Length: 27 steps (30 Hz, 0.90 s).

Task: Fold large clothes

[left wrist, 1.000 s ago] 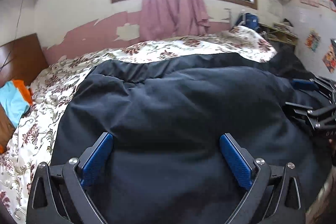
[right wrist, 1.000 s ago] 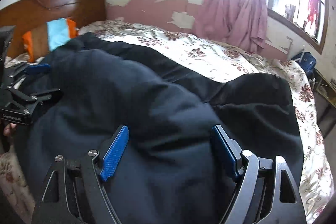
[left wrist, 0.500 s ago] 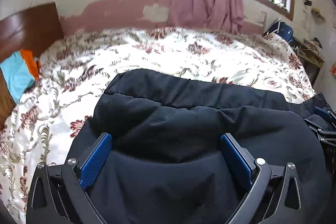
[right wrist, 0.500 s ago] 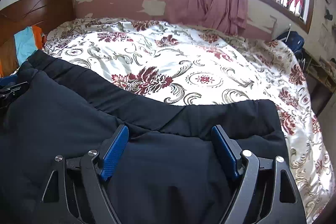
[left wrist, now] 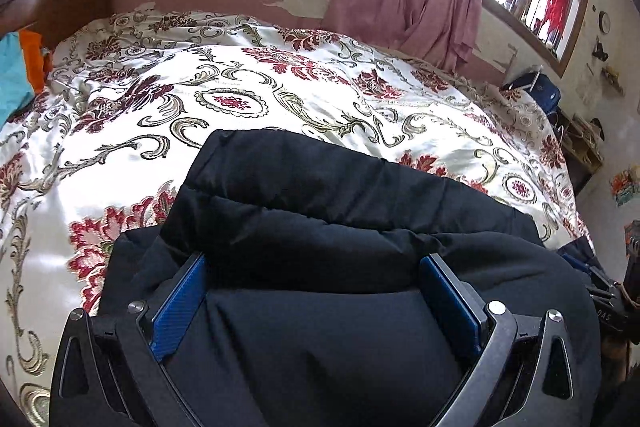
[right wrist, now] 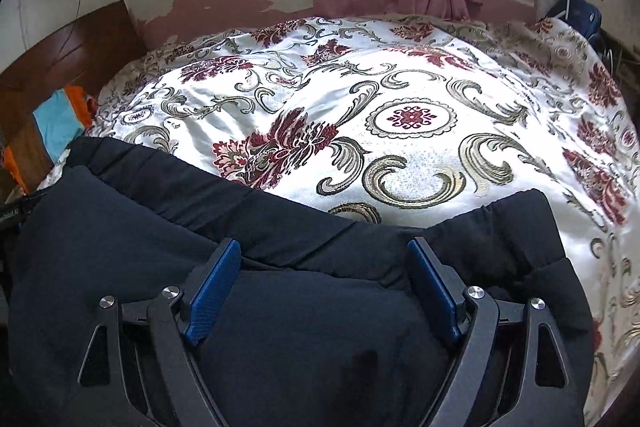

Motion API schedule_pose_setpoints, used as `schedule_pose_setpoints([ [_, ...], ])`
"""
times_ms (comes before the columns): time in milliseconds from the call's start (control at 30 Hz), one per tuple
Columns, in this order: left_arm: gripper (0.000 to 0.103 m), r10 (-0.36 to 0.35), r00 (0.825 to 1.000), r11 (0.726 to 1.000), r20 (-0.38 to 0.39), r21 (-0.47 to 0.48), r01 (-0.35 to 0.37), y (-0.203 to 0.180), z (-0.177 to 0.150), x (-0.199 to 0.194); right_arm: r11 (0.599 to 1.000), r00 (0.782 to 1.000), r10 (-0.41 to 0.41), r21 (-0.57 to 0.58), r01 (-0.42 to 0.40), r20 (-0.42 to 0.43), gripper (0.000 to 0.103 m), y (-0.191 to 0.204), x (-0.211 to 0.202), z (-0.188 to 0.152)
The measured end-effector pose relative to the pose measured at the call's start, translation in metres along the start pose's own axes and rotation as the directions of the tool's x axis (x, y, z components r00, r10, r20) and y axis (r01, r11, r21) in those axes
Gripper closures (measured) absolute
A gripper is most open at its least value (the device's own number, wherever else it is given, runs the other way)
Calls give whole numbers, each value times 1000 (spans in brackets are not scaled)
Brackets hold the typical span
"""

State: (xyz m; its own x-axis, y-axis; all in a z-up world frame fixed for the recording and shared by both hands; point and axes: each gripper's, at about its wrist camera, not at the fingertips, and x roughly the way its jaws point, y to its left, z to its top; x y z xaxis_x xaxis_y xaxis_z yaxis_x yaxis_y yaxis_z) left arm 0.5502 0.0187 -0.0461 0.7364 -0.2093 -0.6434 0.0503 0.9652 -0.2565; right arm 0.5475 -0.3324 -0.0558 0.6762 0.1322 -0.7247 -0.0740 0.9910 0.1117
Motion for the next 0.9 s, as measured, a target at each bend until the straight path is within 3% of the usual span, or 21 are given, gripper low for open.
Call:
schedule_pose_setpoints([
  [367, 0, -29, 999, 999, 17, -25, 30, 3, 1, 10, 997, 999, 51, 55, -51, -8, 21, -9, 15, -1],
  [900, 0, -25, 999, 1000, 22, -16, 25, 2, 2, 13, 997, 998, 50, 62, -52, 25, 21, -10, 15, -6],
])
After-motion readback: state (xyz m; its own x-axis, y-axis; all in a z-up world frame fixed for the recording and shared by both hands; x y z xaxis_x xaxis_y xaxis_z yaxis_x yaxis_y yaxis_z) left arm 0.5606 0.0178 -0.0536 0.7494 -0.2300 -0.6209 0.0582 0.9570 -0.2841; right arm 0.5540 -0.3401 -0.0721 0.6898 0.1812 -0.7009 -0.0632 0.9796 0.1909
